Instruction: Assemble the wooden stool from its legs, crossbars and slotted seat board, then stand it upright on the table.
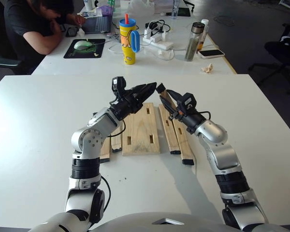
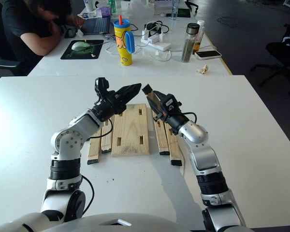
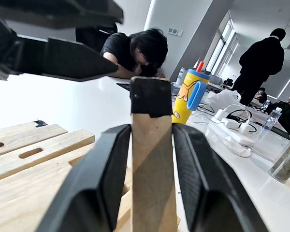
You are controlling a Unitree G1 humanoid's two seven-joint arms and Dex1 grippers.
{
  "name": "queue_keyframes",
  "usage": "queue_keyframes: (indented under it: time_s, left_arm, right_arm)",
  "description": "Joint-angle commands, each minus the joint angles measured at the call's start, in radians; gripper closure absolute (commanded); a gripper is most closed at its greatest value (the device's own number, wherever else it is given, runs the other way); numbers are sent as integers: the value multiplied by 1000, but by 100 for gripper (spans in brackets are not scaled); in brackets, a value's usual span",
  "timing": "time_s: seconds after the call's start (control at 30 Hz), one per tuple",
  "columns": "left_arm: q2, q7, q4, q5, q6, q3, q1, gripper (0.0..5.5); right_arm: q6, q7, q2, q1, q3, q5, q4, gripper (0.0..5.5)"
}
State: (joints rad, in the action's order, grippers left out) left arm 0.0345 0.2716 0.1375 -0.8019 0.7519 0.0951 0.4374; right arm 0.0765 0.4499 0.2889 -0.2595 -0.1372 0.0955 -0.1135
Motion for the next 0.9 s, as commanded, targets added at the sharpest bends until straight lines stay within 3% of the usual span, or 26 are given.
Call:
queue_keyframes:
  time_s: [0.03,0.17,0.73,0.9]
  left_arm:
    - [-5,3,5,-1,15,-13,14,252]
    - [6,16,3,6,23,-27,9,252]
    - [11,47,4,2,15,-26,-6,493]
    - [17,43,-10,23,2,-25,-7,506]
  right_arm:
    - [-4,34,-8,-12,-22,11,-34,416]
    - [1,58,-10,-11,-30,19,-41,416]
    - [12,66,-23,-20,-3,56,-39,416]
    - [19,53,-25,-25,4,51,-36,416]
